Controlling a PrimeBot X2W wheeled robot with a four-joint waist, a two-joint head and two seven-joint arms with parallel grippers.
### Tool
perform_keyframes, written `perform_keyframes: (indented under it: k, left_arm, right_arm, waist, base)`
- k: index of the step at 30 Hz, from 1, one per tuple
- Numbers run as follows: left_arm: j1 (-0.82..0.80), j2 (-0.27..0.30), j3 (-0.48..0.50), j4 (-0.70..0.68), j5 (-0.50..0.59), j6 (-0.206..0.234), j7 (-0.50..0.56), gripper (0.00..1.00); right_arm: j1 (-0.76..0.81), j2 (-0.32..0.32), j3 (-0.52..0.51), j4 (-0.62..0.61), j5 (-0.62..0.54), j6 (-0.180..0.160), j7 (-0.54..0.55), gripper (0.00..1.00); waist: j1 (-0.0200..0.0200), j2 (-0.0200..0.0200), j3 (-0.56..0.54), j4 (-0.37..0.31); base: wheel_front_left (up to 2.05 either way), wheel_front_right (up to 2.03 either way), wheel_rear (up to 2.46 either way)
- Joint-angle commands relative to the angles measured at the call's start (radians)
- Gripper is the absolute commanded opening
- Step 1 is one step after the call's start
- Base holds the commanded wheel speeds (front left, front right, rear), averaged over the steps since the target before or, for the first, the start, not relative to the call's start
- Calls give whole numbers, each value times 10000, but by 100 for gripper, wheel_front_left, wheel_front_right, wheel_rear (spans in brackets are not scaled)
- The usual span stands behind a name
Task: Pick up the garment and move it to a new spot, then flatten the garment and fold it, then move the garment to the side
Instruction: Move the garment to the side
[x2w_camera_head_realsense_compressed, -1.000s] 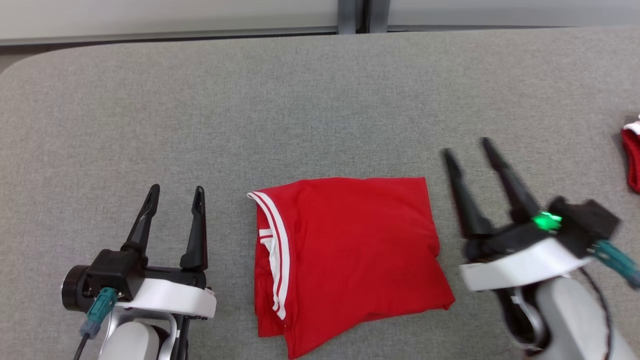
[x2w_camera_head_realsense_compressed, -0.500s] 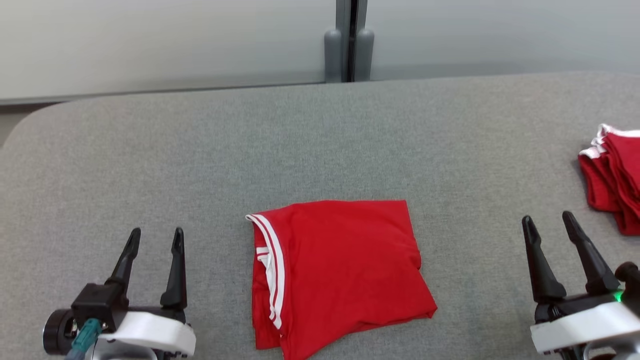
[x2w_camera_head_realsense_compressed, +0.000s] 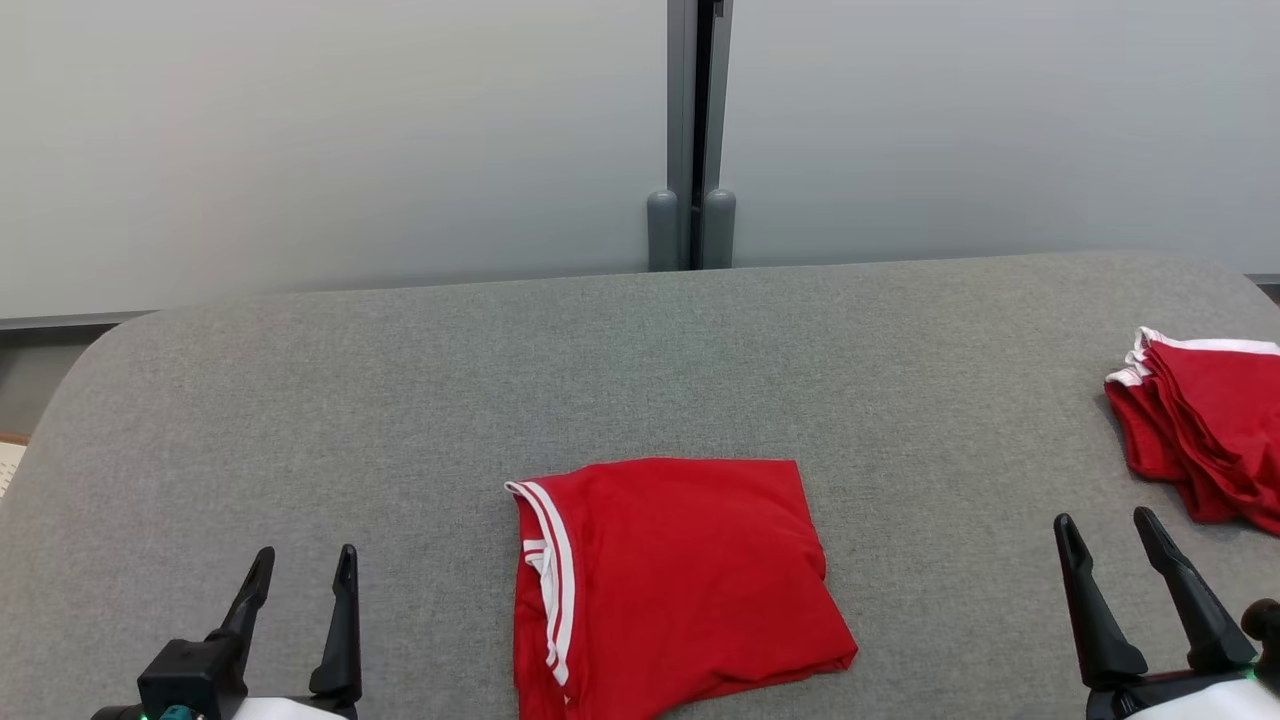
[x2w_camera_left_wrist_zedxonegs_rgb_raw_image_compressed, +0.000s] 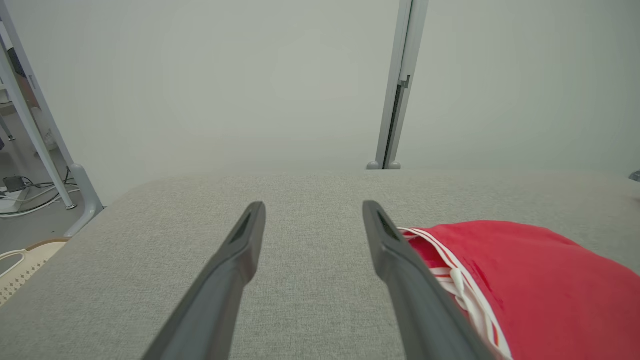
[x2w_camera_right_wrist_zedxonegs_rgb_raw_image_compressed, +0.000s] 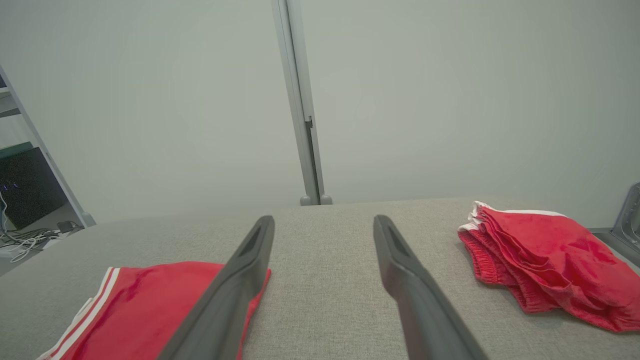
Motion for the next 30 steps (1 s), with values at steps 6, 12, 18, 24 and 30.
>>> perform_keyframes:
  k: [6, 12, 18, 24, 30]
  left_arm:
    - [140, 135, 95, -34, -73, 103, 31, 100]
    - [124, 166, 67, 21, -122, 142, 48, 100]
    - [66, 175, 17, 89, -138, 174, 27, 100]
    - [-15, 194, -42, 162, -87, 196, -20, 100]
    - [-176, 198, -99, 170, -49, 207, -103, 100]
  right_arm:
    - [234, 20, -157, -255, -109, 0, 266, 100]
    - [294, 79, -229, -360, -151, 0, 363, 100]
    - [268, 101, -253, -383, -163, 0, 447, 100]
    - [295, 35, -249, -386, -217, 0, 531, 100]
    - [307, 5, -309, -468, -253, 0, 623, 100]
  waist:
    - [-1, -1, -161, 33]
    - [-1, -1, -188, -1]
    - [-1, -1, -176, -40]
    - [-1, -1, -186, -11]
    - [-1, -1, -84, 79]
  base:
    - [0, 0, 0]
    - [0, 0, 0]
    - [0, 0, 0]
    - [0, 0, 0]
    - [0, 0, 0]
